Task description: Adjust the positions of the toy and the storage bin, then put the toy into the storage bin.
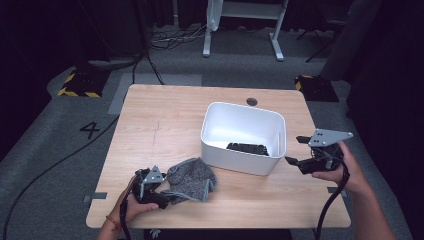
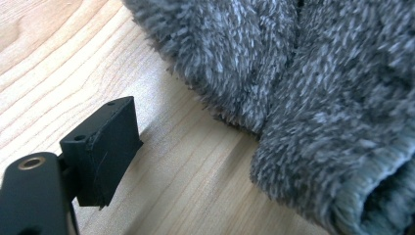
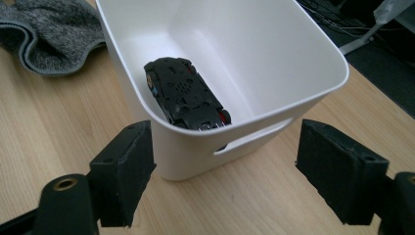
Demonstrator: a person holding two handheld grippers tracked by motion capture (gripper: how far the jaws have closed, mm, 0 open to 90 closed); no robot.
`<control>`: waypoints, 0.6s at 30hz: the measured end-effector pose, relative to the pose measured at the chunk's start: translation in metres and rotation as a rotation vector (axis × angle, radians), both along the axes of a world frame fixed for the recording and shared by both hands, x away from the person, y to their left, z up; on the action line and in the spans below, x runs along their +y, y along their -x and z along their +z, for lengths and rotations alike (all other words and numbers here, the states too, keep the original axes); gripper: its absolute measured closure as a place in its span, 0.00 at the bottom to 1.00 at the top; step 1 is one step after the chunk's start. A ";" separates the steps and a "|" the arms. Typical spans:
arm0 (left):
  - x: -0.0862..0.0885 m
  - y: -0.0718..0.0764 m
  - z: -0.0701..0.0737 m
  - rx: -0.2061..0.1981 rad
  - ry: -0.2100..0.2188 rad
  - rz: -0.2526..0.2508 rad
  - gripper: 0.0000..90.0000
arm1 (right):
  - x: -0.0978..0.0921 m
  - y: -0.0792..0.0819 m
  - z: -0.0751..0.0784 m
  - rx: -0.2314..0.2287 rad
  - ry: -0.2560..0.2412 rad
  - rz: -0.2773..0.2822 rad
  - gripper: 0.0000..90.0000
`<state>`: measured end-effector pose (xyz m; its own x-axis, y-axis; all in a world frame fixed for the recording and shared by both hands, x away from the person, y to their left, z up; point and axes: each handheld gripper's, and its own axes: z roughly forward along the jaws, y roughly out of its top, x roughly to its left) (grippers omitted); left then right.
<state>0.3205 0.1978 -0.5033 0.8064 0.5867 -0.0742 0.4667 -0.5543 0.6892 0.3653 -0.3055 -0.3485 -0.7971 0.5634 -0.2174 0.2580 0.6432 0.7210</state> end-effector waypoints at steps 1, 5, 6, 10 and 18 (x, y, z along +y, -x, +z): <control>0.000 0.000 0.000 -0.001 -0.001 0.001 0.17 | -0.002 0.001 -0.003 -0.004 -0.002 -0.003 0.24; 0.000 0.000 0.000 0.001 0.002 0.001 0.17 | -0.008 0.004 -0.017 0.011 0.006 -0.019 0.24; 0.000 0.000 0.000 0.002 0.003 0.001 0.17 | -0.008 0.004 -0.020 0.013 0.015 -0.024 0.24; 0.000 0.000 0.000 0.003 0.004 0.001 0.17 | -0.009 0.005 -0.035 0.023 0.048 -0.031 0.24; 0.000 0.000 0.000 0.002 0.003 0.001 0.17 | -0.009 0.007 -0.056 0.033 0.083 -0.027 0.24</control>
